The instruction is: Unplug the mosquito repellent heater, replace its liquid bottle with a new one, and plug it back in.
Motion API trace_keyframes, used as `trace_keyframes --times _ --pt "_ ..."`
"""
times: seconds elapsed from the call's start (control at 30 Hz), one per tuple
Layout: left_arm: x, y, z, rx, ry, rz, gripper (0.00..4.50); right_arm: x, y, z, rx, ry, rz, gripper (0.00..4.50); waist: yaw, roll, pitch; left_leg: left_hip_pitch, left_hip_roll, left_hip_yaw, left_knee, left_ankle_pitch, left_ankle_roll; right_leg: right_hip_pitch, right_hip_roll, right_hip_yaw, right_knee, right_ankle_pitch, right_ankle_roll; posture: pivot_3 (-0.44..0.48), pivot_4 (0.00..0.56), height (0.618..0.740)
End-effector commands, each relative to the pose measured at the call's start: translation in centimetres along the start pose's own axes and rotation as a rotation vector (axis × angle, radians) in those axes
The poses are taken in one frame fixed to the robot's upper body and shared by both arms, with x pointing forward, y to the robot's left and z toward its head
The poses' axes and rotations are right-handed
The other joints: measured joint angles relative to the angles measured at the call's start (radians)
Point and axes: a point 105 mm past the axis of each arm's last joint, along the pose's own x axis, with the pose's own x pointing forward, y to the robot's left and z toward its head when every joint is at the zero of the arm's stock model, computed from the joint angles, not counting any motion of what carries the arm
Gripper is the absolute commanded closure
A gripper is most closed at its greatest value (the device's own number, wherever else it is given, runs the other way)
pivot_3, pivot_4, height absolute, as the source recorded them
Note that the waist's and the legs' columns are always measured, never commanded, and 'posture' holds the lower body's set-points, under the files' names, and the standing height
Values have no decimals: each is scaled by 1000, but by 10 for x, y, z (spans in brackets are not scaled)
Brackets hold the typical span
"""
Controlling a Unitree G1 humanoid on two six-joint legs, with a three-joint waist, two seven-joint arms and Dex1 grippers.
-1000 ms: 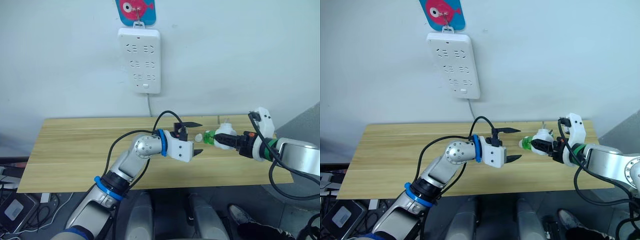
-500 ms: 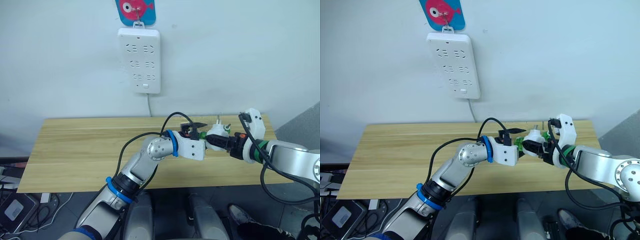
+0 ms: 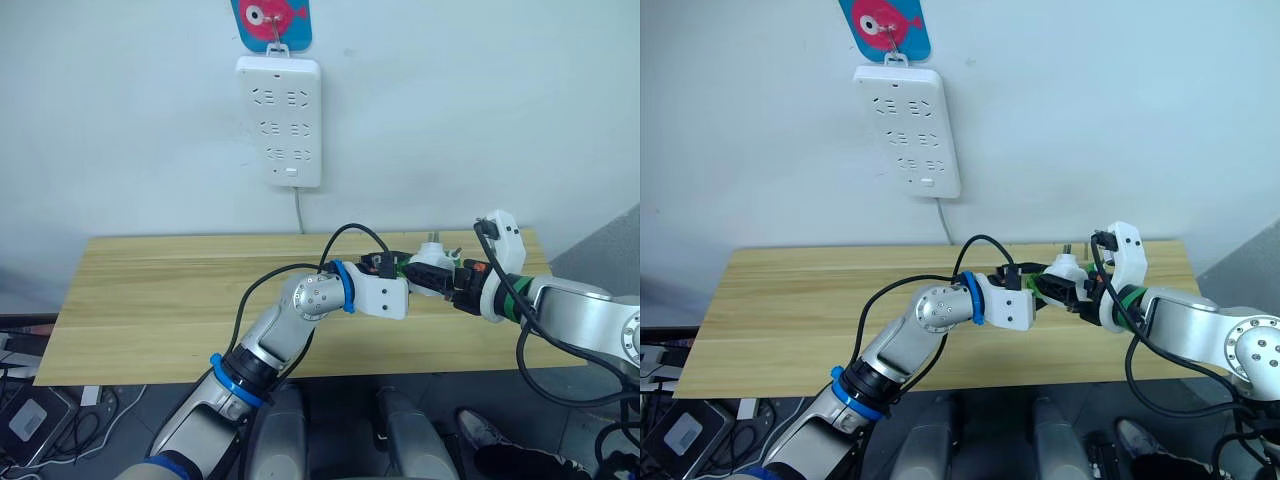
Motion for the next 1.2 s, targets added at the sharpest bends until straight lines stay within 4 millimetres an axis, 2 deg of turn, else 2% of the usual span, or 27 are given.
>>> trace_keyframes --times 0.03,0.13,0.2,0.3,0.43,0.6,0.83,1.03,1.13,1.2 --pt "2 4 4 8 -31 30 2239 -9 18 15 -197 -84 43 0 0 0 0 0 0 0 0 0 0 0 0 0 0 0 0 102 248 740" --pt "1 9 -6 -102 -24 74 2239 -16 16 35 -346 -221 -9 0 1 0 -1 0 -1 0 0 0 0 0 -1 0 0 0 0 102 244 740" --pt "1 15 -13 -287 -45 148 2239 -20 12 42 -373 -306 -43 0 2 0 -3 0 -1 0 0 0 0 0 -1 0 0 0 1 100 242 740" --pt "0 20 -19 -463 -88 221 2239 -22 13 38 -425 -386 -63 0 4 -2 -6 0 -1 -1 0 0 0 0 -1 -1 0 -1 1 92 239 740" --pt "-3 25 -22 -591 -131 274 2239 -15 19 25 -383 -424 -38 0 3 -1 -15 0 -1 -1 0 0 0 0 -1 -1 0 0 0 82 234 740" --pt "-1 28 -11 -633 -190 284 2239 0 22 19 -333 -450 -28 0 1 -2 -25 2 -3 -1 0 1 0 2 -2 0 0 -2 4 73 227 740" --pt "0 32 0 -667 -239 300 2239 21 20 29 -261 -510 -45 0 -9 -3 -27 4 -7 0 0 3 3 4 -5 1 0 0 9 75 222 740" --pt "-1 31 1 -693 -242 305 2239 24 21 33 -261 -548 -51 0 -10 -3 -28 3 -8 0 0 4 3 4 -6 1 0 2 6 80 223 740" --pt "-3 29 1 -708 -241 305 2239 24 22 33 -269 -550 -42 596 -12 -3 -28 3 -8 0 0 4 3 4 -7 1 0 2 6 85 228 740" --pt "-3 28 2 -718 -242 301 2239 24 22 34 -268 -559 -44 1319 -12 -3 -28 3 -8 0 0 4 3 4 -7 1 0 2 6 85 228 740"
